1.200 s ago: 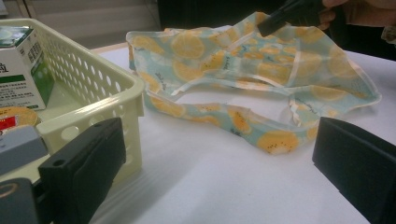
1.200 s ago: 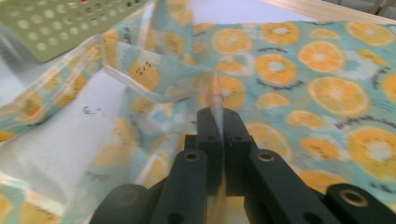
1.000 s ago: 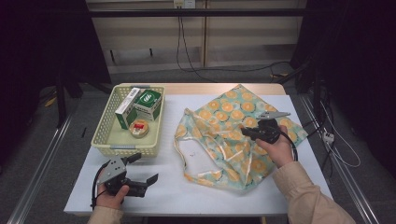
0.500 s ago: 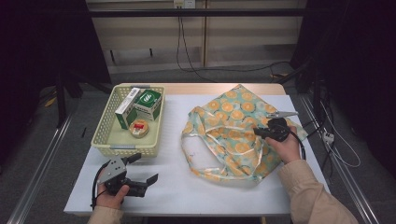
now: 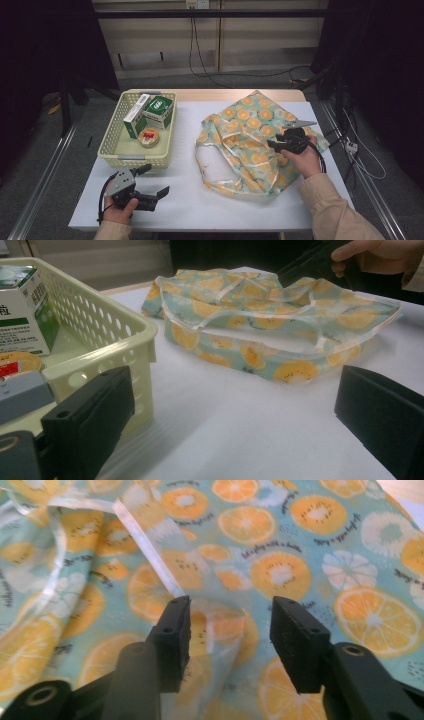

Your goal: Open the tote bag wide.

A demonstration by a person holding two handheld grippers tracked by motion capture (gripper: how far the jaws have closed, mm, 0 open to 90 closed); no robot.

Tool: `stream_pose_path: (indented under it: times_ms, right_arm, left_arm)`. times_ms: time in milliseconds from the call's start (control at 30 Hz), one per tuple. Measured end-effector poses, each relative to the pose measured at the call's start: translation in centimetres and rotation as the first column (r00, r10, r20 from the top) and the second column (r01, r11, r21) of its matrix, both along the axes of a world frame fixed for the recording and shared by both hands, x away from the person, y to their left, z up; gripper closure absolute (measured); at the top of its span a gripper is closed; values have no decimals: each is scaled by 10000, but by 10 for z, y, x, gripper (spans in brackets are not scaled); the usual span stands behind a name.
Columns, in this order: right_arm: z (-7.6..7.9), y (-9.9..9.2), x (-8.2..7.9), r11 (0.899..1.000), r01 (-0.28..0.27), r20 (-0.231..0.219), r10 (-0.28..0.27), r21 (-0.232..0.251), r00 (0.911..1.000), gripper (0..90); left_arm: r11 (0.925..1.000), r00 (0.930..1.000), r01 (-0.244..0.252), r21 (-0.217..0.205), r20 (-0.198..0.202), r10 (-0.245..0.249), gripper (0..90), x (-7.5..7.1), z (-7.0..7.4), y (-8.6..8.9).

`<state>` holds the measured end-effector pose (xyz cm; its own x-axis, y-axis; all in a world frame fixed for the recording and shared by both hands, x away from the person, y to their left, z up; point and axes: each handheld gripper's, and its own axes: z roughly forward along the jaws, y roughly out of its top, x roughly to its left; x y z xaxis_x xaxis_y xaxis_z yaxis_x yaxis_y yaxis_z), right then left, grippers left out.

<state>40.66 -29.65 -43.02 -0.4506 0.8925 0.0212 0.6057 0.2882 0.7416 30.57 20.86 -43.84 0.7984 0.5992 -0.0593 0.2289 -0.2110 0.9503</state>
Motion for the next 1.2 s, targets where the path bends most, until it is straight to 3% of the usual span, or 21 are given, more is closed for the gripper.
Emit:
stream_pose_path:
  times_ms: [200, 367, 567, 633, 1000, 1067, 1133, 1200]
  right_arm:
    - [16, 22, -8, 9991, -422, 459, 423, -33, 9981, 400]
    - [25, 44, -14, 9926, -1213, 686, 1211, -10, 9903, 433]
    - [19, 84, -20, 9677, -2516, 395, 2521, -178, 9669, 513]
    - [14, 97, -19, 9588, -2796, 218, 2809, -496, 9595, 527]
    - [-17, 118, -8, 9507, -2899, -642, 2843, -1104, 9566, 592]
    - [-21, 118, -7, 9492, -2914, -653, 2854, -1185, 9562, 636]
    - [-21, 117, -6, 9545, -2800, -642, 2746, -1023, 9594, 689]
    - [-22, 116, -5, 9561, -2779, -637, 2729, -926, 9599, 794]
  left_arm:
    - [10000, 10000, 24, 5, 1, -24, 25, 0, 0, -1]
    - [10000, 10000, 45, -4, 10, -45, 25, 0, 0, -1]
    - [10000, 10000, 51, -4, 13, -51, 25, 0, 1, -1]
    - [10000, 10000, 67, -5, 9, -67, 25, 0, 0, -2]
    - [10000, 10000, 53, -8, 34, -53, 25, 0, 1, 0]
    - [10000, 10000, 53, 13, 28, -53, 25, 0, 0, 0]
    - [10000, 10000, 70, -3, 12, -70, 25, 0, 0, -1]
    - [10000, 10000, 61, 9, 1, -61, 26, 0, 0, -1]
